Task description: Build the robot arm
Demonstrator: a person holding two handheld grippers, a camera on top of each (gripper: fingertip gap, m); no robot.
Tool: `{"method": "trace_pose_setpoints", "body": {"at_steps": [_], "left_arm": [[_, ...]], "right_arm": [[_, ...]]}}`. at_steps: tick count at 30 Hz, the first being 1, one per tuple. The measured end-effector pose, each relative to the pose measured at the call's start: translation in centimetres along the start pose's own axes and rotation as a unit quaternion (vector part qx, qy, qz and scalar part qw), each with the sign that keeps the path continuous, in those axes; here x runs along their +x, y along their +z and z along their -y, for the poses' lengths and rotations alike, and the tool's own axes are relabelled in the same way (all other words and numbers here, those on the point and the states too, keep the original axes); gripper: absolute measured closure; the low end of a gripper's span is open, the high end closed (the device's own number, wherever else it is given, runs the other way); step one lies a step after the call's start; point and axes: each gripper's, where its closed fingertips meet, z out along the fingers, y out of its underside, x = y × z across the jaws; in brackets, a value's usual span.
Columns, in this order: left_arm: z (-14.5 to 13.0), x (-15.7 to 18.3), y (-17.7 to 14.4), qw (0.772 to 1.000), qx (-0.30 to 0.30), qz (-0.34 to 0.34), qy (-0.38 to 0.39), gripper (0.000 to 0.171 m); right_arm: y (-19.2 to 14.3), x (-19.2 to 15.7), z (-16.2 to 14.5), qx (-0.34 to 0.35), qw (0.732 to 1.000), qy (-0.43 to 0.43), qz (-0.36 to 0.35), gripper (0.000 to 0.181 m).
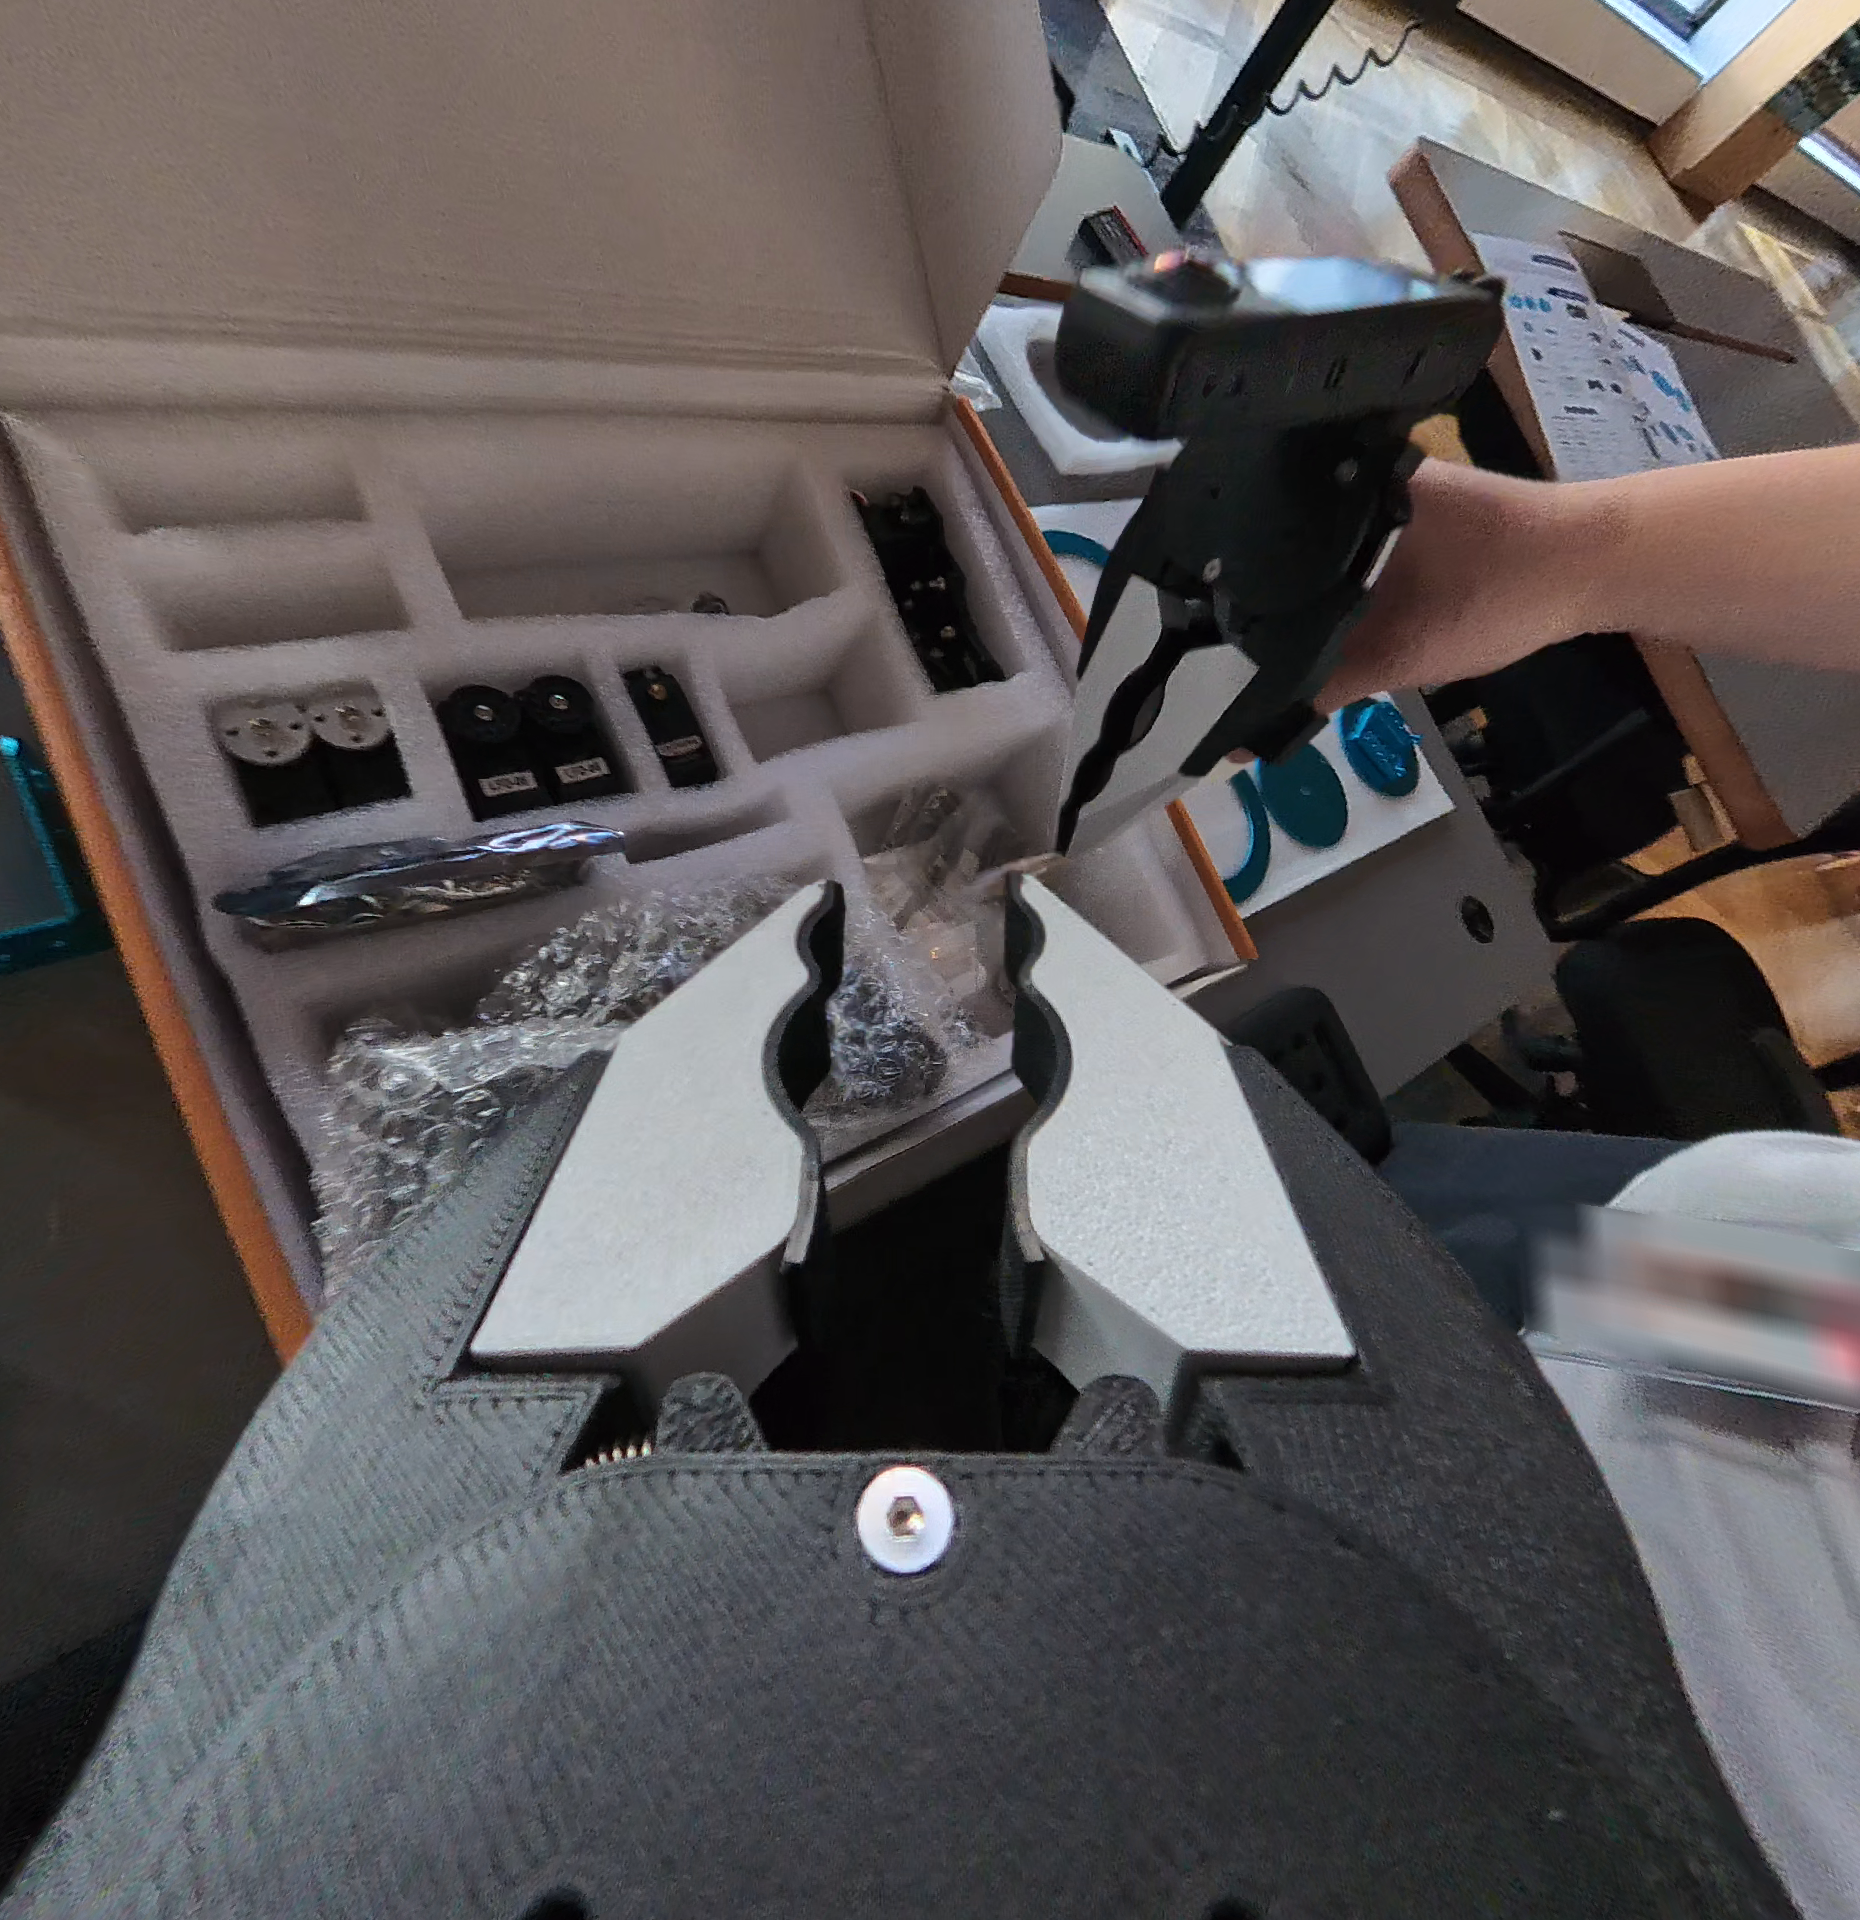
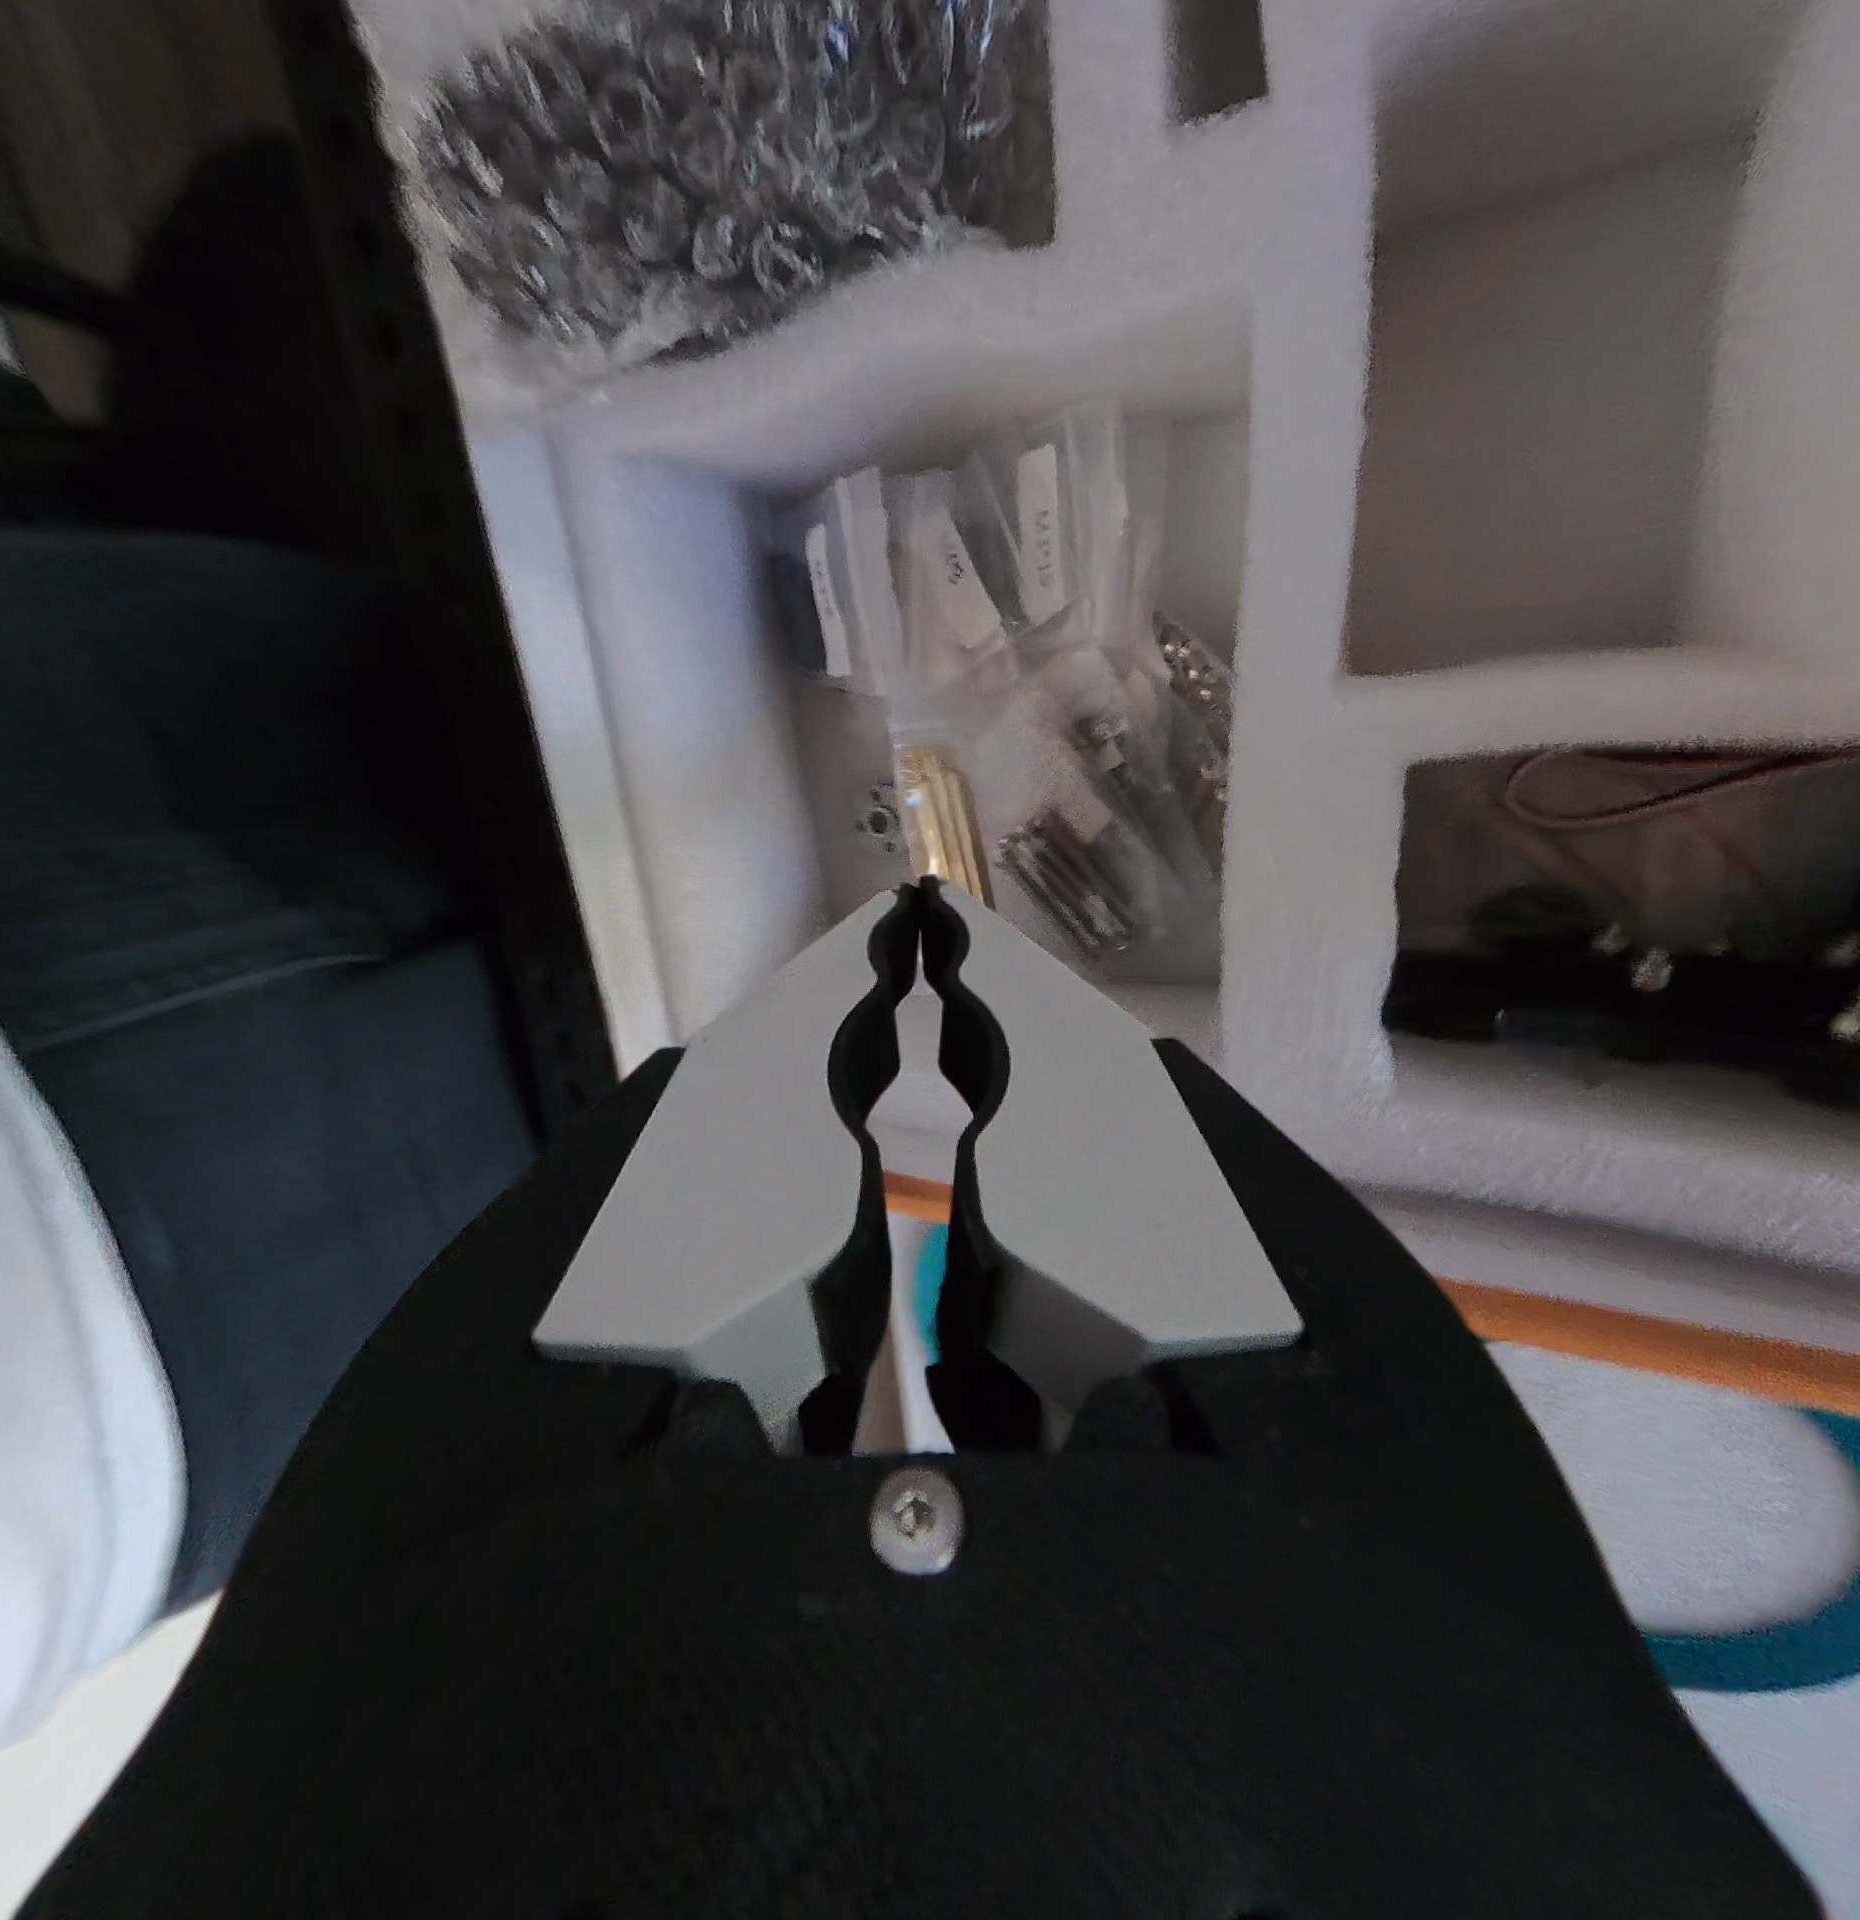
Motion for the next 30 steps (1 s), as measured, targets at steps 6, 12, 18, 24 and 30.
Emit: {"method": "trace_pose_setpoints", "body": {"at_steps": [6,12,18,24,30], "left_arm": [[-1.3,2.4,4.1,0.989,-0.029,-0.136,-0.052,0.138],[2.9,6.0,5.5,0.937,0.024,-0.333,-0.098,0.125],[7.2,11.4,2.6,0.843,0.014,-0.533,-0.066,0.126],[7.5,15.8,2.1,0.782,-0.037,-0.622,-0.021,0.167],[6.8,14.8,4.5,0.813,-0.078,-0.573,-0.065,0.167]], "right_arm": [[-5.0,-3.4,2.1,0.146,0.974,0.129,0.115,0.181],[-11.2,-7.2,3.7,0.256,0.925,0.164,0.227,0.181],[-16.6,-11.5,4.4,0.295,0.903,0.130,0.283,0.181],[-19.8,-12.3,4.3,0.313,0.894,0.126,0.295,0.181],[-18.5,-9.5,3.0,0.322,0.883,0.190,0.284,0.181]]}}
